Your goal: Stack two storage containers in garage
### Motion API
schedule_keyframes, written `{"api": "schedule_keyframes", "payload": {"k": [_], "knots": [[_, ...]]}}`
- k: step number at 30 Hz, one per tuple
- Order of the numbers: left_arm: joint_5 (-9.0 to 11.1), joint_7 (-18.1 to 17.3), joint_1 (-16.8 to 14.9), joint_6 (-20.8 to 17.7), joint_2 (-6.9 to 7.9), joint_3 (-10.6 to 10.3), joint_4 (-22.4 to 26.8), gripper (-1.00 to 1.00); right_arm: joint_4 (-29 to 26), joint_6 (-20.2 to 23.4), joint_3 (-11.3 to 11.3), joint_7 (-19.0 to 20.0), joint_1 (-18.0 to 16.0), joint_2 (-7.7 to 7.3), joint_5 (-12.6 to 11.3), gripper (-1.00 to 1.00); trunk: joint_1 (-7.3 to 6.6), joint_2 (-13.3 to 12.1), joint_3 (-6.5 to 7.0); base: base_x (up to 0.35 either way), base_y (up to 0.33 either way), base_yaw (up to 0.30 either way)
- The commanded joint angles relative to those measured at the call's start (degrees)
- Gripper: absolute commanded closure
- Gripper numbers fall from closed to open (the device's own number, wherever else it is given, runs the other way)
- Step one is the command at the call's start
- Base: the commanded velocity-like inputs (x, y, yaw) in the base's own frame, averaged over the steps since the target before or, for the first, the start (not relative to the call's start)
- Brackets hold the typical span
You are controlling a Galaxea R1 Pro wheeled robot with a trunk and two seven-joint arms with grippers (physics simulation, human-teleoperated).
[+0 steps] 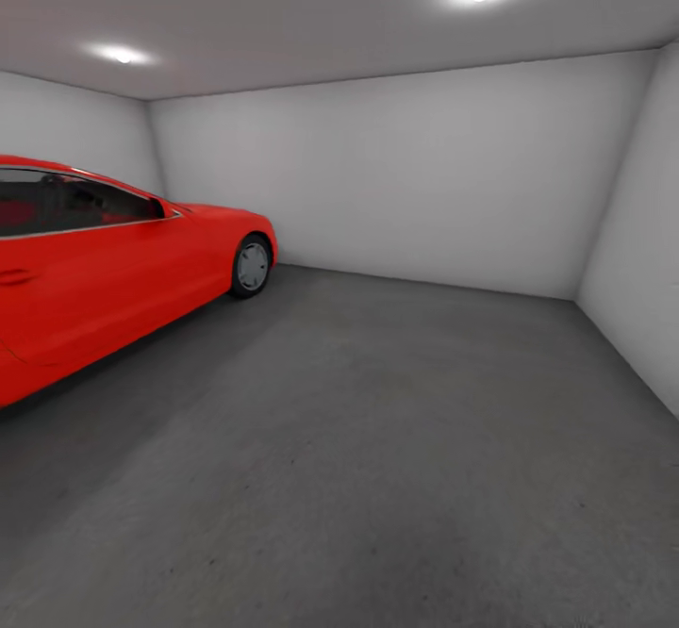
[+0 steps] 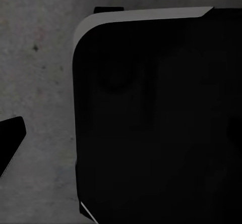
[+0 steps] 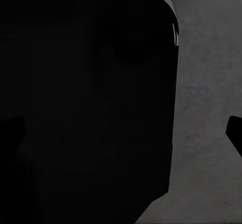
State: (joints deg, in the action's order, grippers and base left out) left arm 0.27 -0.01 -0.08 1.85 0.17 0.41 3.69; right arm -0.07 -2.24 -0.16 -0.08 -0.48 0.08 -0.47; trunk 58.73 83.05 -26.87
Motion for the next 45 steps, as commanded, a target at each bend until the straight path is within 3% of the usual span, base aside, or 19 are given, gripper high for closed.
{"api": "schedule_keyframes", "payload": {"k": [1,45], "knots": [[0.0,0.0,0.0,0.2,0.0,0.0,0.0,-1.0,0.1,-0.2,0.0,0.0,0.0,0.01,-0.1,-1.0,0.0,0.0,-0.06,0.0,0.0,-0.236],[0.2,-0.1,0.0,0.2,-0.08,0.1,0.1,-1.0,0.1,-0.9,-0.1,0.0,0.0,0.0,-0.1,-1.0,0.0,0.0,-0.06,0.0,0.0,-0.236]]}}
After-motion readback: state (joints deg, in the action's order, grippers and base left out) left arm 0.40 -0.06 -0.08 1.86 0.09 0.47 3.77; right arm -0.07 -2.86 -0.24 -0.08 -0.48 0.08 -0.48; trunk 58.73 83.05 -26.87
